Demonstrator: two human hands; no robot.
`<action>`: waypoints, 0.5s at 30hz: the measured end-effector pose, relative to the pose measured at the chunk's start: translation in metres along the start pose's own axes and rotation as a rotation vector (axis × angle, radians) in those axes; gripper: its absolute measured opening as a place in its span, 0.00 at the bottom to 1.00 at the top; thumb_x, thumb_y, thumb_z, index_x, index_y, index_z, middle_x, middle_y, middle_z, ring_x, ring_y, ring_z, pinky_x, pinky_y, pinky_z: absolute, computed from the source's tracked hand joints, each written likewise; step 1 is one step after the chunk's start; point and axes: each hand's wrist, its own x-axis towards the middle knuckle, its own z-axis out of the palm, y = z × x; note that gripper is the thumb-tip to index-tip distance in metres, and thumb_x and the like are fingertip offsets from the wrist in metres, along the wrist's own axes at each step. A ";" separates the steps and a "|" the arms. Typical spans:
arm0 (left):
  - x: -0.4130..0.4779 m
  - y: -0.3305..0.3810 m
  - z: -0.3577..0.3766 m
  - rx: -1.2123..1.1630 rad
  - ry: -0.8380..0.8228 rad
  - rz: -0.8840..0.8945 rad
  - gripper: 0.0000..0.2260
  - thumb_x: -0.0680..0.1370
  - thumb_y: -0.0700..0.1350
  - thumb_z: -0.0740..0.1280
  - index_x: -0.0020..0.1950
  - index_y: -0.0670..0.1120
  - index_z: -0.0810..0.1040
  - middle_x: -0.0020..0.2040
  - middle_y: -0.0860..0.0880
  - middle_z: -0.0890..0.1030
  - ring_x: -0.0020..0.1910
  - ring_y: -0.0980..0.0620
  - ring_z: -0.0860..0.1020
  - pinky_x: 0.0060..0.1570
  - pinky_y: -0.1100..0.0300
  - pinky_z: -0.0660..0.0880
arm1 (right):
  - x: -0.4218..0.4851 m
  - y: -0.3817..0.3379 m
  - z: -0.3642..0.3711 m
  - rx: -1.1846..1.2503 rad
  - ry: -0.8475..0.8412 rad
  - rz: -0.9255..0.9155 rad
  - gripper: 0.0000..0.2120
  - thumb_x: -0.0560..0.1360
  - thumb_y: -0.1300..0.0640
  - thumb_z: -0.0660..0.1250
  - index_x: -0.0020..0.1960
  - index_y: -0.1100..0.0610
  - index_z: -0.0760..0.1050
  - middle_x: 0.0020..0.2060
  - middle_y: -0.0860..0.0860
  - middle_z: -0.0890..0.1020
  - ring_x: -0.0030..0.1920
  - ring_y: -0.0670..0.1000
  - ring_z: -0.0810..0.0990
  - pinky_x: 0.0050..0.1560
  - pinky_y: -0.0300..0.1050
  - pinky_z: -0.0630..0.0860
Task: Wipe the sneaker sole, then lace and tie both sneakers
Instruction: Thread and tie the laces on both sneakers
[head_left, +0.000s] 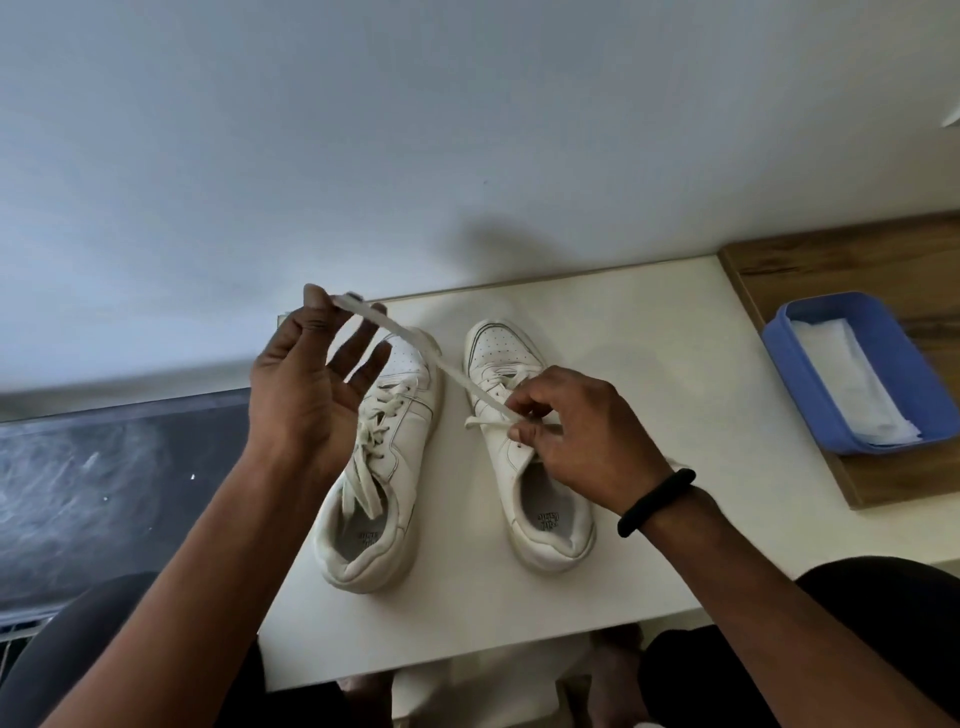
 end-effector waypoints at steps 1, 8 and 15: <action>0.001 0.000 0.001 -0.092 -0.010 -0.063 0.10 0.84 0.52 0.63 0.51 0.47 0.79 0.53 0.52 0.87 0.59 0.49 0.86 0.53 0.55 0.84 | 0.000 0.001 0.001 -0.015 0.007 -0.012 0.06 0.71 0.56 0.77 0.46 0.50 0.82 0.45 0.44 0.81 0.45 0.46 0.80 0.49 0.48 0.79; 0.000 0.003 0.005 -0.458 -0.084 -0.310 0.08 0.83 0.42 0.63 0.50 0.46 0.82 0.39 0.56 0.81 0.37 0.61 0.83 0.43 0.59 0.84 | 0.002 0.002 -0.011 0.068 -0.050 0.053 0.14 0.70 0.60 0.77 0.51 0.47 0.79 0.45 0.41 0.83 0.46 0.41 0.82 0.50 0.41 0.79; -0.004 -0.006 0.007 0.010 -0.263 -0.126 0.09 0.85 0.41 0.60 0.54 0.47 0.80 0.43 0.52 0.77 0.33 0.60 0.73 0.33 0.67 0.72 | -0.002 0.001 -0.009 -0.098 -0.065 -0.158 0.10 0.73 0.60 0.73 0.49 0.46 0.85 0.47 0.41 0.80 0.50 0.46 0.82 0.48 0.50 0.79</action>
